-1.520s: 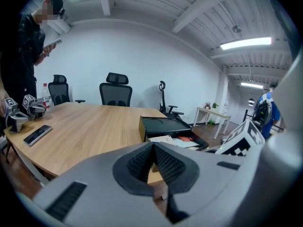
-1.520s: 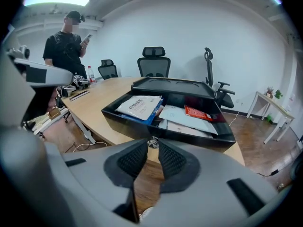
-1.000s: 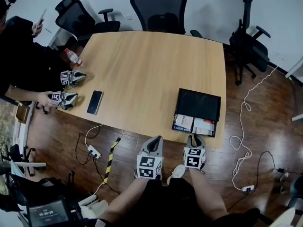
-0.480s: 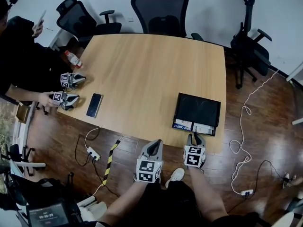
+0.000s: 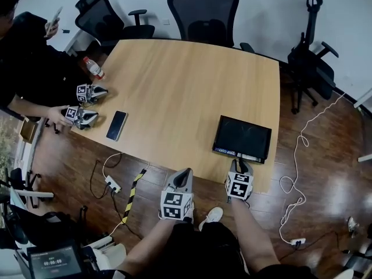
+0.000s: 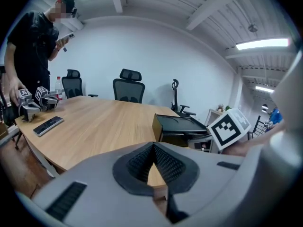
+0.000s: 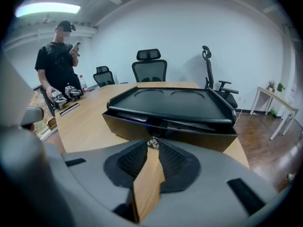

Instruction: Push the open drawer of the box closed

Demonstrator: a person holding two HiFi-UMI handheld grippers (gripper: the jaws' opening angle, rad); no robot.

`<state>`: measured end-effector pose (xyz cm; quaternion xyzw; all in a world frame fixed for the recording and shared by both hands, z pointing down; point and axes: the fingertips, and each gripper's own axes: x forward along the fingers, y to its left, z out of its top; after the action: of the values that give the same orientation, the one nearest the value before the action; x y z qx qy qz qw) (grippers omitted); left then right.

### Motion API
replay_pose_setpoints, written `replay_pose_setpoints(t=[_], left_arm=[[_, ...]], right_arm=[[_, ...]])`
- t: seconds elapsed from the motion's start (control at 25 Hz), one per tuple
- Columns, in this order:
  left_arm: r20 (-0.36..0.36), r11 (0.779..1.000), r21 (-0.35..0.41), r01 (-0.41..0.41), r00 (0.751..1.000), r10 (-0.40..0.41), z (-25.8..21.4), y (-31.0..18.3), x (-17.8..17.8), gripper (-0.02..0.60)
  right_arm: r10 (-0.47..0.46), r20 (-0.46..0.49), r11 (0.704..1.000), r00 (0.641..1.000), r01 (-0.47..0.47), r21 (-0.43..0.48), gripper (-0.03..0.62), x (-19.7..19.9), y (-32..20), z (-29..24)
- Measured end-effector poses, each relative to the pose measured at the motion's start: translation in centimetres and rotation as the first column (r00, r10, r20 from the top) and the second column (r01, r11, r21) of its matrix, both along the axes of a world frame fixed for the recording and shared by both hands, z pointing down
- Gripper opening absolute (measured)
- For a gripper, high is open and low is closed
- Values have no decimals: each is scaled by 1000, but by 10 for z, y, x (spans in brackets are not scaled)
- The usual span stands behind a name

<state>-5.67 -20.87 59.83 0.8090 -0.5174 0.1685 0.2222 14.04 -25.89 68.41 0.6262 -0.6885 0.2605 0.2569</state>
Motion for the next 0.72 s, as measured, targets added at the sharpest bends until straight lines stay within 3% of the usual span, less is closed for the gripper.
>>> replay_pose_setpoints(t=[0.4,0.72], left_arm=[[38,998,32,53,998,-55,-5,-16,-20,-2],[41,999,32,11,999,-13,-8,-17,-7,-2]], right_arm=[[17,17,1000,1000,-17,19,78,5,-17,0],[-3,7,998,1000,2,55,78,6,-20,1]])
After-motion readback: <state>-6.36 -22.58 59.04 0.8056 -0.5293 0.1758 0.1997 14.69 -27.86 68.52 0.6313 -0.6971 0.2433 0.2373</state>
